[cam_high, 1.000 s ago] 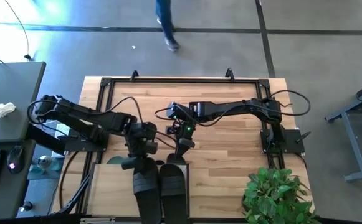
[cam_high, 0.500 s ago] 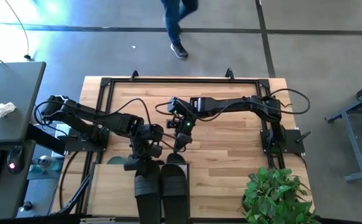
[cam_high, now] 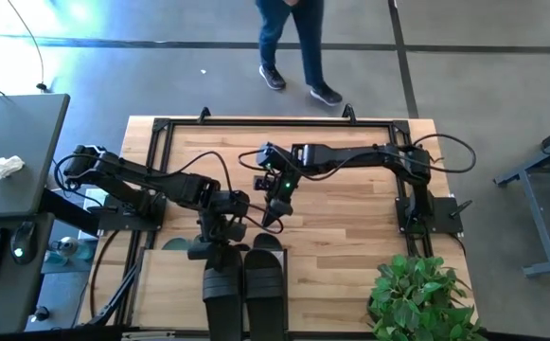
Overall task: Pick and place slides into the shelf
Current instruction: Adjust the black slipper on the shelf
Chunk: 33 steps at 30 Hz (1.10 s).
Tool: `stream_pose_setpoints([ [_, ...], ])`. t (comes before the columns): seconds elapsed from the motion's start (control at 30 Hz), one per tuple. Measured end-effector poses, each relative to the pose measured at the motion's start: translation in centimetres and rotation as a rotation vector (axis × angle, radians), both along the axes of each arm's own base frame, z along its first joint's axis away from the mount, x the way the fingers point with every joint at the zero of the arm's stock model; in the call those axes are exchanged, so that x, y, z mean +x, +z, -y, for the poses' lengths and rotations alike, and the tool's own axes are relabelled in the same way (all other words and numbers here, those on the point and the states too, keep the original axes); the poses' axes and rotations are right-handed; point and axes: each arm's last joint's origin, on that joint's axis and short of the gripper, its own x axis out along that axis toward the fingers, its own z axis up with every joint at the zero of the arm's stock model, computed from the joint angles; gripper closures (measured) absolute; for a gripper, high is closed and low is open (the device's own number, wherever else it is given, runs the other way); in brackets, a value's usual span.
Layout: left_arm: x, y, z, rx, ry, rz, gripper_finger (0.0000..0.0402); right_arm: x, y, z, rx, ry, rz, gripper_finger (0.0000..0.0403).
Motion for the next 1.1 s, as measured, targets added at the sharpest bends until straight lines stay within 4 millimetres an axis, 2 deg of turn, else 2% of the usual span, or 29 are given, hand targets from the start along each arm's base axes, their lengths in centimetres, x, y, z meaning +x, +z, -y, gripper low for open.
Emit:
stream_pose_setpoints([
  [0.3,0.9,-1.4,0.1,-0.018,0.006,-0.073,0.0401,0.0,0.0,0.0,-0.008,-0.003,0.007,0.0308],
  [0.57,1.0,-1.5,0.1,-0.016,0.007,-0.074,0.0392,0.1,0.0,0.0,-0.016,0.003,0.023,0.0308],
  [1.1,1.3,-1.5,-0.4,-0.032,0.066,-0.113,0.0246,0.1,0.0,0.0,-0.026,0.003,0.029,0.0308],
])
